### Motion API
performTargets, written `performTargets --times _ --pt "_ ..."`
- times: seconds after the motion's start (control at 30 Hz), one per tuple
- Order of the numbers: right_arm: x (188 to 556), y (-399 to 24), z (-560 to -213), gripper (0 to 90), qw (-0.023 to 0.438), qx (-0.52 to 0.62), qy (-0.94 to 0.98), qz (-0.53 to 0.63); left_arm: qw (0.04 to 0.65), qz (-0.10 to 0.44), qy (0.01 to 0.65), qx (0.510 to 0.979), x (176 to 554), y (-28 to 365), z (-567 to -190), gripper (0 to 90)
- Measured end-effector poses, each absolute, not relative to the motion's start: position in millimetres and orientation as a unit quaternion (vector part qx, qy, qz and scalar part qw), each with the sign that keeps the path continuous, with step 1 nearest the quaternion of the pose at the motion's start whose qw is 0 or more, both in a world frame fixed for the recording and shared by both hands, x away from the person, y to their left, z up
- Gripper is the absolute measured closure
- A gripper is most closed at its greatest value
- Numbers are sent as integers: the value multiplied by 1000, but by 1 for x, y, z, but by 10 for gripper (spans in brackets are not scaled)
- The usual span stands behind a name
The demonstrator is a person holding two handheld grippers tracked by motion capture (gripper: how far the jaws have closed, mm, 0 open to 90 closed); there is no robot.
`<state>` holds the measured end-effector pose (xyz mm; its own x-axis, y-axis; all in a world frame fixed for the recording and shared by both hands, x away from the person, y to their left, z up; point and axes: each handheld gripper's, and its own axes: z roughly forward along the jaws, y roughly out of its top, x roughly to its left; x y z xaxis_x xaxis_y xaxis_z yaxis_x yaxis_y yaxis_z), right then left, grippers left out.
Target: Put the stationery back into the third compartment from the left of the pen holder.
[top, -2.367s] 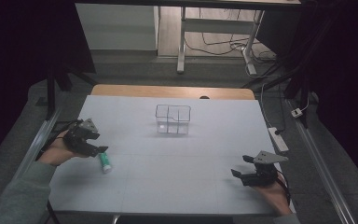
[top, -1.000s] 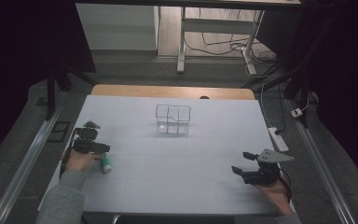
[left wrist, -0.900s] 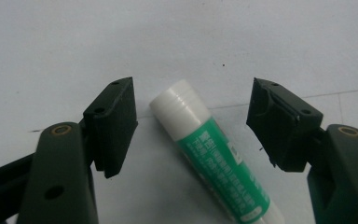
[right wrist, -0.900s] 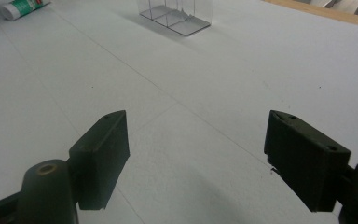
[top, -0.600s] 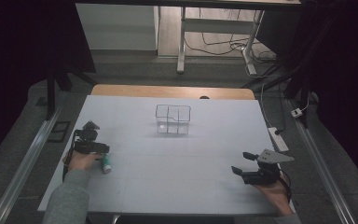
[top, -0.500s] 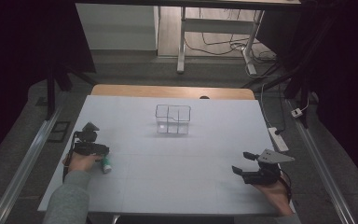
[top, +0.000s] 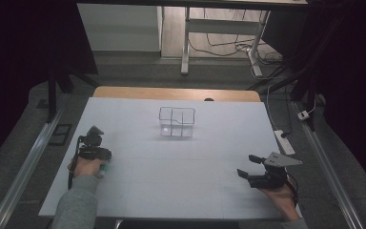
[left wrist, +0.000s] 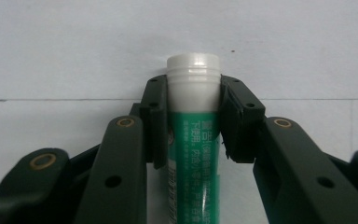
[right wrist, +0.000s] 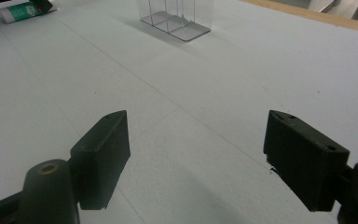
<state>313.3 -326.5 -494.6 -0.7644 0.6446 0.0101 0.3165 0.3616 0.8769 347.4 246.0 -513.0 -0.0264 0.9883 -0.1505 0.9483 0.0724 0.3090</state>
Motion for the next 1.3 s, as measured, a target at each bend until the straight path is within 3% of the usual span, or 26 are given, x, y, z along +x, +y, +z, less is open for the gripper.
performTargets --times 0.67,1.3 --pt "315 -331 -495 220 162 305 799 492 304 138 619 711 320 260 -465 649" --pt "309 -333 -494 221 170 314 794 492 386 190 517 740 308 249 -434 648"
